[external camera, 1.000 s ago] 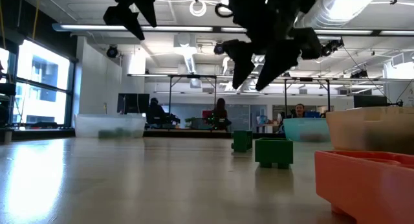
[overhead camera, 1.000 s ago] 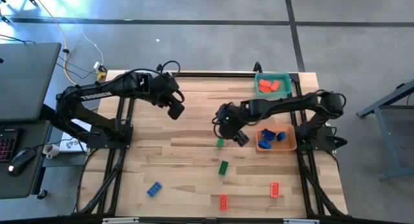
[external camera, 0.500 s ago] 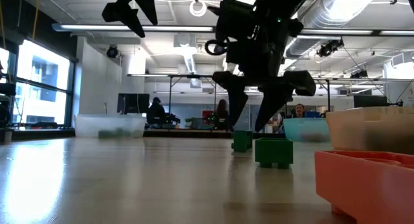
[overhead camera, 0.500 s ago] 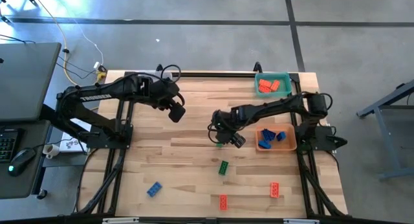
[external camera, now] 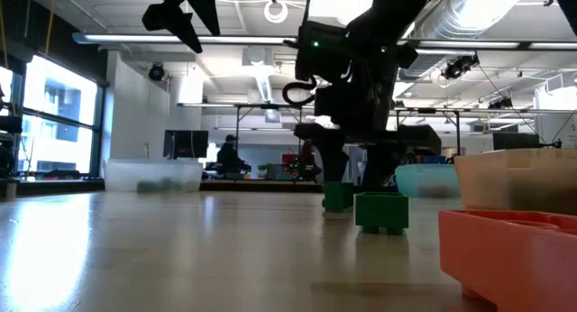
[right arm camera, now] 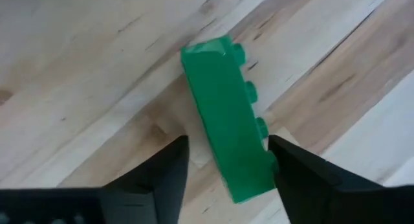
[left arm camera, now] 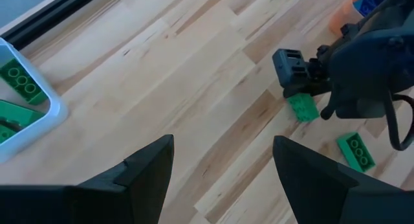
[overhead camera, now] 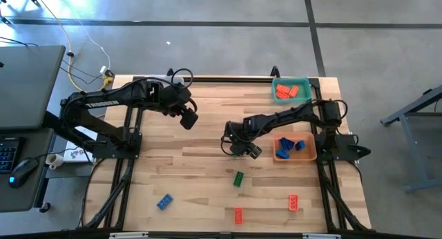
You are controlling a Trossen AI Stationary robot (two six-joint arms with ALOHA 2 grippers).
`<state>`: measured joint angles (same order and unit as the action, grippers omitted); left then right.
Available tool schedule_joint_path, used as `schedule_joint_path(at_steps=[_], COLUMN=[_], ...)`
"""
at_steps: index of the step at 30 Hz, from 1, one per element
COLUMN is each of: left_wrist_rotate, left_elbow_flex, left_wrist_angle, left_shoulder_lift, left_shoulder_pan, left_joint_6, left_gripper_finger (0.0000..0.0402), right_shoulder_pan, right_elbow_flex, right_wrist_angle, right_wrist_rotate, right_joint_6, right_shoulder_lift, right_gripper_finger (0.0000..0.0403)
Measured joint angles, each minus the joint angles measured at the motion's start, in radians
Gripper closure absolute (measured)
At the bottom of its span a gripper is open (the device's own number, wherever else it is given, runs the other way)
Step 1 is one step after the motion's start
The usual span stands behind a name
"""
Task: Sort & place blocks by color
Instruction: Put the green game piece into the transparent bin
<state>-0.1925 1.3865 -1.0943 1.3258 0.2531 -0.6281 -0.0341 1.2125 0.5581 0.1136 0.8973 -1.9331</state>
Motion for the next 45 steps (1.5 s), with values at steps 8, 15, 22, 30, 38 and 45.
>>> schedule_joint_path(at_steps=[8, 15, 22, 30, 38, 45], left_wrist_rotate=[-0.019, -0.038, -0.035, 0.089, 0.242, 0.349], left_elbow_flex=[0.0, 0.0, 0.0, 0.001, 0.001, 0.001], left_wrist_angle=[0.0, 0.0, 0.0, 0.076, 0.195, 0.273], left_shoulder_lift=[0.0, 0.0, 0.0, 0.0, 0.0, 0.0], left_shoulder_pan=[0.002, 0.015, 0.08, 0.193, 0.305, 0.358], left_joint_6=[0.023, 0.084, 0.209, 0.424, 0.633, 0.791], left_gripper_finger=[0.0149, 0.0149, 0.0149, 0.0149, 0.0149, 0.0149], right_shoulder_pan=[0.0, -0.028, -0.093, -0.146, -0.179, -0.189], right_elbow_flex=[0.016, 0.094, 0.243, 0.461, 0.658, 0.795], right_wrist_angle=[0.031, 0.093, 0.213, 0.343, 0.508, 0.553], right_wrist_rotate=[-0.027, -0.021, 0.031, 0.061, 0.062, 0.062], right_joint_6=[-0.039, -0.124, -0.242, -0.322, -0.376, -0.412], right_shoulder_lift=[-0.004, -0.005, -0.005, -0.005, -0.004, -0.003], right_gripper_finger=[0.0328, 0.0337, 0.0337, 0.0337, 0.0337, 0.0337])
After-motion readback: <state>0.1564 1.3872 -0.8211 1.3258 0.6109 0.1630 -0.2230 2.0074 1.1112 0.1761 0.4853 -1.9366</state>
